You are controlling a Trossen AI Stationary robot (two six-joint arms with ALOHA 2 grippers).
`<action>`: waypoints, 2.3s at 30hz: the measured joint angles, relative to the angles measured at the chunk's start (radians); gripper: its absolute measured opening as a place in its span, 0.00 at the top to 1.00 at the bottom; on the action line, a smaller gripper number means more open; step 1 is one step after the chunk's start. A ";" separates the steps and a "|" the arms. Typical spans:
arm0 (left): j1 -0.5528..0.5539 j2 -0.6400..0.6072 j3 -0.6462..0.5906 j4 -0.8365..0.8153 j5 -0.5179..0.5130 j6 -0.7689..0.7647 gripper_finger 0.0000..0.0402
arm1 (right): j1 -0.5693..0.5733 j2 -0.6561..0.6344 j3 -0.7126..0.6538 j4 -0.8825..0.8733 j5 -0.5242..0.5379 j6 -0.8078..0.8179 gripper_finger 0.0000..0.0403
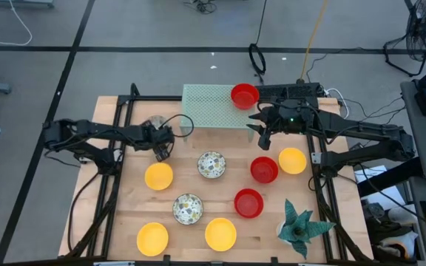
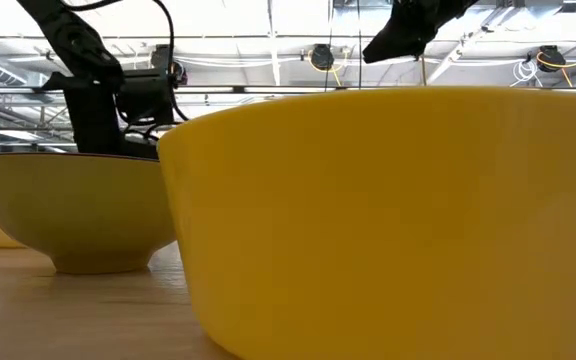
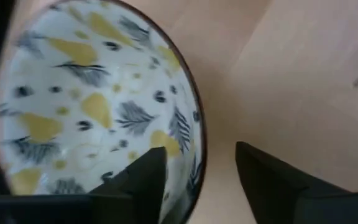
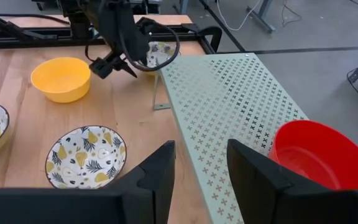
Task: Pick & Place Mini bowls
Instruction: Put the white bowl on the shelf
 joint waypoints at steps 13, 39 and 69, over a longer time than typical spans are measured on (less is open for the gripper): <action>-0.022 -0.101 0.050 -0.098 0.127 -0.051 0.95 | 0.000 0.000 0.000 -0.006 0.000 0.000 0.67; -0.278 -0.051 0.548 0.014 0.184 0.185 0.96 | 0.000 0.000 0.000 -0.038 0.000 -0.025 0.67; -0.065 0.409 0.979 -0.140 0.160 0.451 0.94 | 0.000 0.000 0.000 -0.064 0.000 0.004 0.67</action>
